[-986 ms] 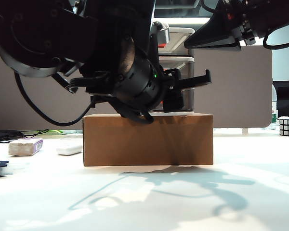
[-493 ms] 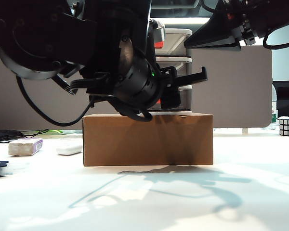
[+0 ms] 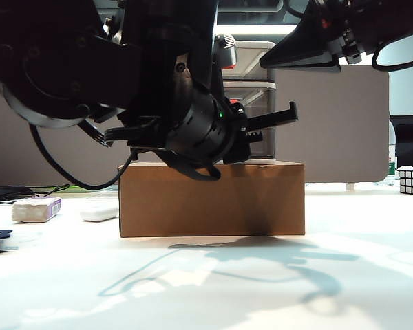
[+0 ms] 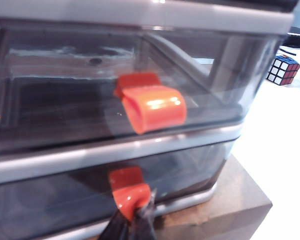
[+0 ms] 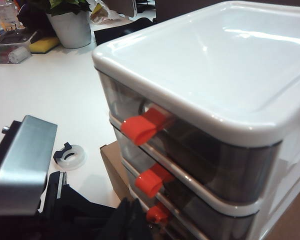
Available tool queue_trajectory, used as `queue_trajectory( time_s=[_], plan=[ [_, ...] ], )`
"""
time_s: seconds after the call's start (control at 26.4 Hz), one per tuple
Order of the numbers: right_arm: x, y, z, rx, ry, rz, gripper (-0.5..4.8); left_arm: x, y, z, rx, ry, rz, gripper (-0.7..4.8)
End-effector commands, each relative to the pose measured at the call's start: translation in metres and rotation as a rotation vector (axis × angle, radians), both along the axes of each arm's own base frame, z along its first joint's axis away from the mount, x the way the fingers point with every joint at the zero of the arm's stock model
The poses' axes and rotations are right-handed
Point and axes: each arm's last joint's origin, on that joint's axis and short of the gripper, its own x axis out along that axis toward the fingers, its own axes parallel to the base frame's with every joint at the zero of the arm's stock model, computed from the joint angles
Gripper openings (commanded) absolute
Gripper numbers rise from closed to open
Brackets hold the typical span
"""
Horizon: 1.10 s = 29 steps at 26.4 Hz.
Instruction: Open the third layer of the drawer on the table, pick up the transparent tape on the table and put it in, and finally close the drawer.
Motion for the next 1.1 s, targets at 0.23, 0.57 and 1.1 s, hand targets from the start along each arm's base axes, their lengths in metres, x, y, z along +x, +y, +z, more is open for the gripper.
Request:
queue_trajectory(
  time_s=[0.23,0.57,1.1],
  plan=[
    [0.011,0.004,0.003,0.044,-0.068,-0.006,-0.05,-0.005,-0.004,0.002,-0.005,-0.004,-0.019,-0.06],
    [0.033,0.011,0.008,0.048,-0.071,-0.009,-0.05,-0.033,-0.004,-0.009,0.026,0.006,0.0,-0.06],
    [0.038,0.012,0.01,0.051,-0.072,-0.028,-0.05,-0.066,0.024,-0.003,-0.01,0.014,-0.017,-0.06]
  ],
)
